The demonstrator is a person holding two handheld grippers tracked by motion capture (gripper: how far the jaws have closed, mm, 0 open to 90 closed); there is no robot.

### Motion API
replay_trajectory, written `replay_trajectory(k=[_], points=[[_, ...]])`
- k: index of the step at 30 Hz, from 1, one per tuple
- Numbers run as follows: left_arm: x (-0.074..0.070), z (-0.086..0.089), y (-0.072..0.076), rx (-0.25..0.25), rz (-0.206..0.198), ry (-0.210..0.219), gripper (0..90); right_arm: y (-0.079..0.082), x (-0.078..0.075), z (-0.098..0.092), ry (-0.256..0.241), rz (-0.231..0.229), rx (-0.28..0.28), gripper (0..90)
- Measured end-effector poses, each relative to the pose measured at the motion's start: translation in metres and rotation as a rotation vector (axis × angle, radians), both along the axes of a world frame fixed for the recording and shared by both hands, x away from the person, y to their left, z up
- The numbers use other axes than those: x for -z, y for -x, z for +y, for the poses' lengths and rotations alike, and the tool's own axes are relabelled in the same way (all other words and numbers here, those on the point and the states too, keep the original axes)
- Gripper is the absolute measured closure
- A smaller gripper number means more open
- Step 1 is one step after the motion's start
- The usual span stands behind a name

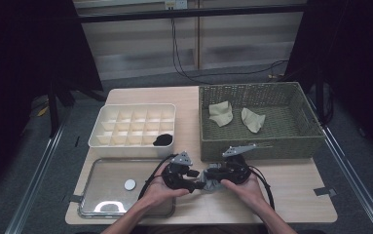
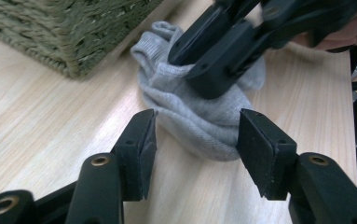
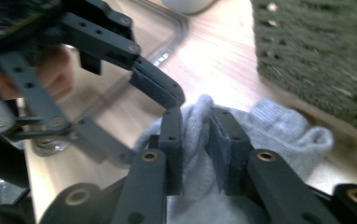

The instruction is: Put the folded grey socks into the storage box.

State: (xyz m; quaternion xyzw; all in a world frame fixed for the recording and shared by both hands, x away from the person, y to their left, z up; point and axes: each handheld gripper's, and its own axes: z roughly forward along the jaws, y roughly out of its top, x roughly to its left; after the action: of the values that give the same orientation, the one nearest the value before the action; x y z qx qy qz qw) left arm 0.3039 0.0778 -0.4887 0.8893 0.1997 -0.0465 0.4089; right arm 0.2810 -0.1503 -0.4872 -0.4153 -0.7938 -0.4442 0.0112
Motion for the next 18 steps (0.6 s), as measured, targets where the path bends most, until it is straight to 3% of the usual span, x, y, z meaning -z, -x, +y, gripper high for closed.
replay_trajectory(k=[2, 7, 8, 11, 14, 17, 18], points=[[-0.001, 0.002, 0.000, -0.008, -0.005, 0.007, 49.5, 0.004, -0.005, -0.001, -0.002, -0.012, -0.005, 66.9], [-0.005, 0.006, 0.003, 0.002, -0.013, 0.026, 55.8, 0.011, -0.011, -0.010, -0.006, -0.020, 0.011, 65.2], [-0.006, 0.007, 0.003, 0.009, -0.015, 0.012, 57.7, 0.012, -0.011, -0.012, -0.004, -0.020, 0.008, 65.6], [-0.006, 0.007, 0.004, 0.019, -0.012, 0.004, 64.2, 0.014, -0.008, -0.013, 0.013, -0.011, 0.005, 64.7], [-0.002, 0.004, 0.005, 0.016, -0.009, -0.018, 66.6, 0.013, -0.001, -0.006, 0.072, -0.007, -0.004, 63.5], [0.000, 0.003, 0.004, 0.015, 0.006, -0.021, 66.8, 0.011, 0.004, -0.002, 0.109, 0.000, 0.002, 67.9], [0.001, 0.003, 0.003, 0.022, 0.011, -0.028, 66.9, 0.010, 0.005, -0.002, 0.105, 0.005, 0.003, 73.7]])
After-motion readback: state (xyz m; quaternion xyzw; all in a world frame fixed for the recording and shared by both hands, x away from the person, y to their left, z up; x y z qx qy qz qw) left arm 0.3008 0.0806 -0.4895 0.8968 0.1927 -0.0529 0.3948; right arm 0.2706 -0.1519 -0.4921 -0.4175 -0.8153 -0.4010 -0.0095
